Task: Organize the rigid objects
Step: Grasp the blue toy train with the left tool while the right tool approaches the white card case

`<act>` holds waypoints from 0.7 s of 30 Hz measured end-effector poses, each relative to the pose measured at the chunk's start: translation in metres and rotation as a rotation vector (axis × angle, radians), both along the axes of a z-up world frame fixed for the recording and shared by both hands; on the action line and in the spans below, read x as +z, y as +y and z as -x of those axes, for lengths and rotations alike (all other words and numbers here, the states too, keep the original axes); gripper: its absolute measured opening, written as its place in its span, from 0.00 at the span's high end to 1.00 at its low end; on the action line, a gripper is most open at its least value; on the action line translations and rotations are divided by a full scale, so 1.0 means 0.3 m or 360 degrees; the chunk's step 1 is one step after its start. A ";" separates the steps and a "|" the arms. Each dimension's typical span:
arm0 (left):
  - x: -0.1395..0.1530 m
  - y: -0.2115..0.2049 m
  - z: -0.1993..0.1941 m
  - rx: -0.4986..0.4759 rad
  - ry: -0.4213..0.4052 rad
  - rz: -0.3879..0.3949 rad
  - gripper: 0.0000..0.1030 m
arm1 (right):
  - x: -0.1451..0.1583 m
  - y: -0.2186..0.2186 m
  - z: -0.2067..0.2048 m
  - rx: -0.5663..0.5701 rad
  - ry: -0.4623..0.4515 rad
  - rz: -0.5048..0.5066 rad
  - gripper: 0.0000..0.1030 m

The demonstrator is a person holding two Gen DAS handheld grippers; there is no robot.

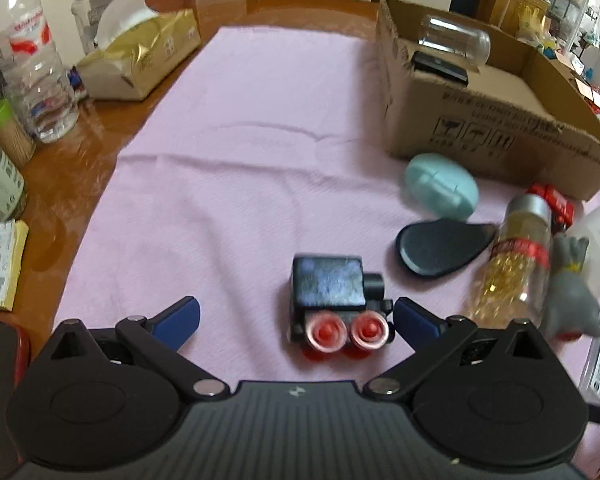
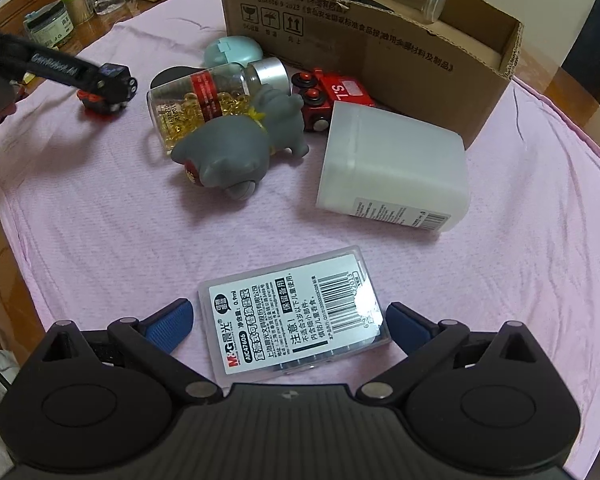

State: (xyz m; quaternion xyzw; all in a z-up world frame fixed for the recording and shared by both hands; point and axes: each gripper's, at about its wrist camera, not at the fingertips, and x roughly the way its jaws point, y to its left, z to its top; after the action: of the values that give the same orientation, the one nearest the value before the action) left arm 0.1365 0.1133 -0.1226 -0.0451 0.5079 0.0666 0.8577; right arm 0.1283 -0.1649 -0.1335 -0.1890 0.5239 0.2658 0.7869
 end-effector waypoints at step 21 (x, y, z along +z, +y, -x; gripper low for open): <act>-0.031 -0.036 -0.035 0.0051 -0.0043 -0.0046 0.00 | 0.005 -0.008 0.014 -0.0019 -0.0059 -0.0035 0.00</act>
State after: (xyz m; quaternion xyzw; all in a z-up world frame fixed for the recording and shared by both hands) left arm 0.1470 0.1024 -0.1320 -0.0417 0.4946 0.0871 0.8638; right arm 0.1241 -0.1672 -0.1320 -0.1820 0.5074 0.2632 0.8001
